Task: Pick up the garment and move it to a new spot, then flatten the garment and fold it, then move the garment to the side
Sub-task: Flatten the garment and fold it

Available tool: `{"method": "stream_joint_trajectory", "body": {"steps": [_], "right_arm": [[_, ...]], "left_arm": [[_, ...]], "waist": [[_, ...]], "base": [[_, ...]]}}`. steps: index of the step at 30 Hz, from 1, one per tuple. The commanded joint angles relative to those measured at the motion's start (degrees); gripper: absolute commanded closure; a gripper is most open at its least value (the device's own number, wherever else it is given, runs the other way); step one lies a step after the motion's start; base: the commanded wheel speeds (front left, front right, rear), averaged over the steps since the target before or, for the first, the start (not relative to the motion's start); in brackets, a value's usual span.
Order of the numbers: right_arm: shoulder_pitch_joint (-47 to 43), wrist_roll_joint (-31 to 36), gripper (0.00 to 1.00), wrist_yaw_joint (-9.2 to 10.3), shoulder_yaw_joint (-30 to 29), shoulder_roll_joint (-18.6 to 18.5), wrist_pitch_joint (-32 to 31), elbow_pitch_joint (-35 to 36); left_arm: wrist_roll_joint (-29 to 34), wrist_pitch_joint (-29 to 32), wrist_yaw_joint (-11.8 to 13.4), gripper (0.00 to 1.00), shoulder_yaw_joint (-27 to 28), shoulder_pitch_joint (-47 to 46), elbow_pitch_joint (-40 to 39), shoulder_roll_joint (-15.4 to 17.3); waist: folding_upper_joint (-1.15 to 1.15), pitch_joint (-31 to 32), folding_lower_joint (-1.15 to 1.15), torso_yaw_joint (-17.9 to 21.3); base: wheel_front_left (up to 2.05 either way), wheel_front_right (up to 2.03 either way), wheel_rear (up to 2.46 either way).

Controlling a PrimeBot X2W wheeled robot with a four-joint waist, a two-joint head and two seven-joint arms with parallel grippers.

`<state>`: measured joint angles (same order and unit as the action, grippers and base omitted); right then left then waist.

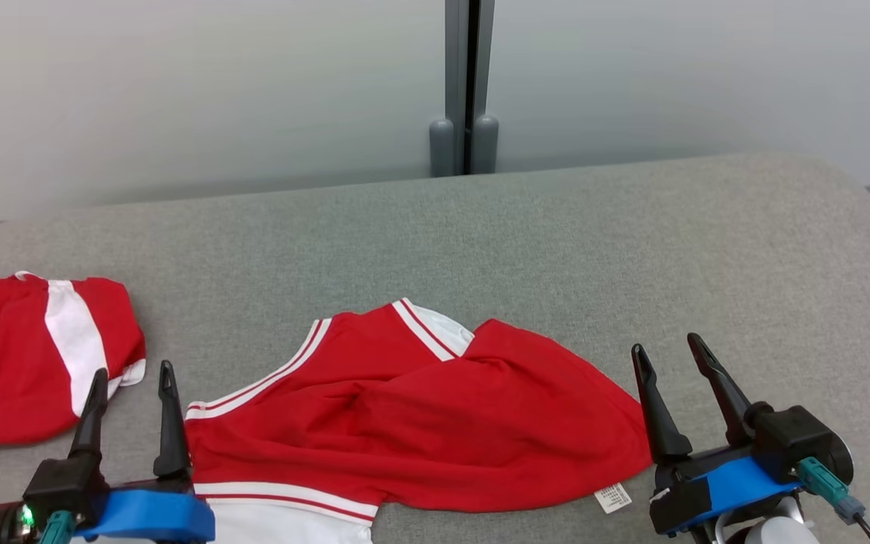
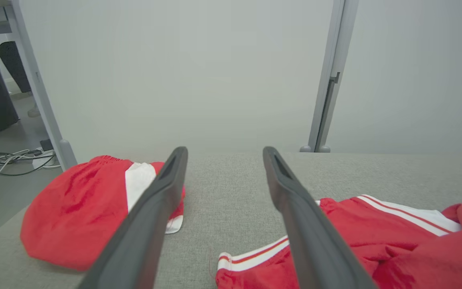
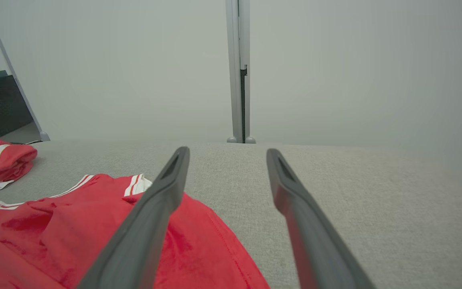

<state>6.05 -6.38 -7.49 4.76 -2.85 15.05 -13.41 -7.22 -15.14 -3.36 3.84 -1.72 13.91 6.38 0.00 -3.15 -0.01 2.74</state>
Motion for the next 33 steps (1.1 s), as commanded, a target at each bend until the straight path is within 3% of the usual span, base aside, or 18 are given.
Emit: {"method": "stream_joint_trajectory", "body": {"steps": [1,16,33], "right_arm": [[-0.87,-0.26,0.00,-0.01,-0.36,-0.07,0.19,0.31],[-4.69,0.10,0.00,-0.01,-2.84,-0.07,0.18,2.50],[-5.14,-0.69,0.00,-0.01,-1.87,-0.06,0.19,1.84]], "left_arm": [[0.81,0.00,-0.24,0.00,0.79,1.44,-1.92,-0.59],[2.35,-0.01,-2.88,0.00,3.80,10.40,-11.04,-2.65],[1.93,-0.01,-4.26,0.00,2.09,10.17,-10.94,-2.49]], "waist": [[0.00,0.73,0.01,-0.18],[0.00,2.68,0.01,-1.64],[0.00,2.50,0.01,-2.18]], "base": [[0.00,0.00,0.00],[0.00,0.00,0.00],[0.00,0.00,0.00]]}}
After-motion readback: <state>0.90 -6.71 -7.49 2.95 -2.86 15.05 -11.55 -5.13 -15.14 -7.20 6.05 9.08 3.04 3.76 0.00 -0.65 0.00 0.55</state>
